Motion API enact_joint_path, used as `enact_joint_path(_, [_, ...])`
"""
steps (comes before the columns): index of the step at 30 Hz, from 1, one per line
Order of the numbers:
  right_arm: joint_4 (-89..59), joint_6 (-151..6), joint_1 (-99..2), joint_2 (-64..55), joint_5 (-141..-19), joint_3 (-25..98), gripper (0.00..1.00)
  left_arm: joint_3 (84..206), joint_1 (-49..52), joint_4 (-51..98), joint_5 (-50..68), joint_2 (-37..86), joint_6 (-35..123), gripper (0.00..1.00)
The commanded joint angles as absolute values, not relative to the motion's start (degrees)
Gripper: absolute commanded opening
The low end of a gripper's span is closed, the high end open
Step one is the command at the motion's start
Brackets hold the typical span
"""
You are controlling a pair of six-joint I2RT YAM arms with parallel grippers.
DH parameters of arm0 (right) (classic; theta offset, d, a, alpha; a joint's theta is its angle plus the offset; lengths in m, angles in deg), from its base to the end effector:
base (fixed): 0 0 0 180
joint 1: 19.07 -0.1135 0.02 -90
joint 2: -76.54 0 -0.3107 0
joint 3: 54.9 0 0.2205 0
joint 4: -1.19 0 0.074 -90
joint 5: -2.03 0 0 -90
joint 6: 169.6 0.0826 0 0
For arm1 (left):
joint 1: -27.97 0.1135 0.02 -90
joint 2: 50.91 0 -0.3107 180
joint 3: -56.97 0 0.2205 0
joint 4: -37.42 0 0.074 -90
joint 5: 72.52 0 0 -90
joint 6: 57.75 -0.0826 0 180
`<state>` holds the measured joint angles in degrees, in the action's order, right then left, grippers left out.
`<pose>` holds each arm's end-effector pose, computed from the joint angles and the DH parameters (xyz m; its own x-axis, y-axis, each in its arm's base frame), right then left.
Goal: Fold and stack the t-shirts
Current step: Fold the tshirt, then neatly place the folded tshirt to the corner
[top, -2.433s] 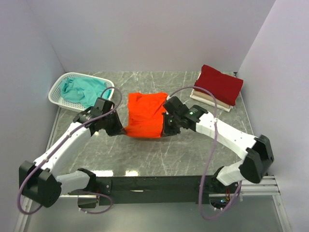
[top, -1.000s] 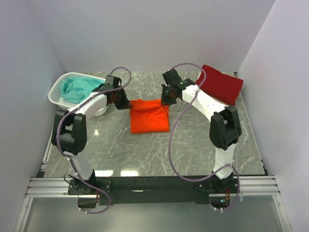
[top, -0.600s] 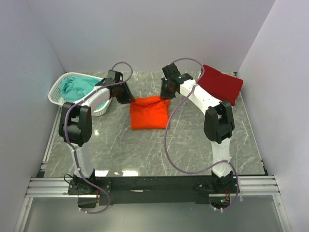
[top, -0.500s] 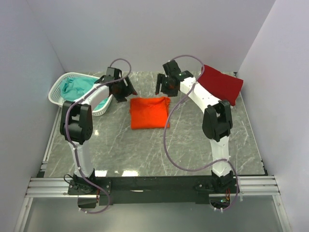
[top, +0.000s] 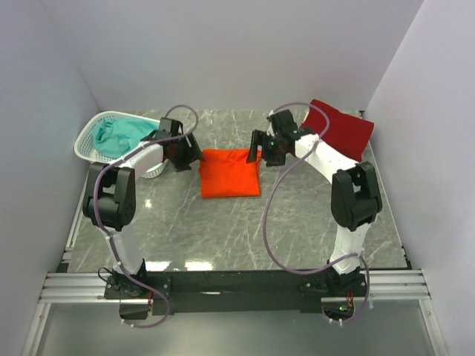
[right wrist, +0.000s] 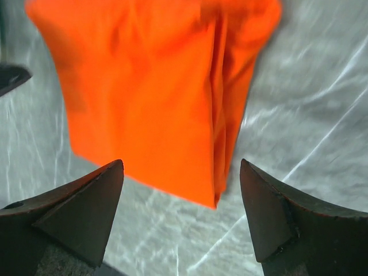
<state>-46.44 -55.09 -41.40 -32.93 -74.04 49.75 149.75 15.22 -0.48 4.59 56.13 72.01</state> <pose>0.3969 0.1845 0.2657 -0.8766 0.0753 -0.4754 -0.1548 0.8911 0.4265 0.4051 -0.1106 0.2342 -0.8151 -0.4548 -0.3589 -0.2246 0.8191 -0.5278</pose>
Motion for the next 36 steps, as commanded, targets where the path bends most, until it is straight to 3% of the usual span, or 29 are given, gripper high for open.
enact_joint_path(1, [-38.34, -56.57, -40.61, -27.96, -66.80, 43.35, 0.88, 145.98, 14.88, 3.08, 2.98, 53.33, 70.31, 0.72])
enact_joint_path(7, [-30.96, -56.66, -38.24, -27.17, -59.34, 33.51, 0.88, 144.65, 14.35, 4.14, 2.19, 54.91, 69.69, 0.59])
enact_joint_path(13, [-24.27, -56.48, -34.81, -30.41, -50.81, 30.50, 0.88, 145.71, 14.00, 5.02, 1.57, 57.10, 69.60, 0.54])
enact_joint_path(23, [-21.55, -56.92, -34.01, -37.27, -48.51, 32.00, 0.87, 147.90, 14.00, 4.22, 2.36, 61.06, 69.42, 0.48])
enact_joint_path(31, [-20.31, -55.78, -34.80, -40.35, -49.99, 31.74, 0.84, 148.43, 13.91, 4.66, 1.48, 63.26, 69.42, 0.22])
enact_joint_path(36, [-19.17, -54.73, -35.77, -41.49, -51.41, 31.56, 0.83, 147.03, 14.00, 4.93, 1.74, 63.87, 68.98, 0.12])
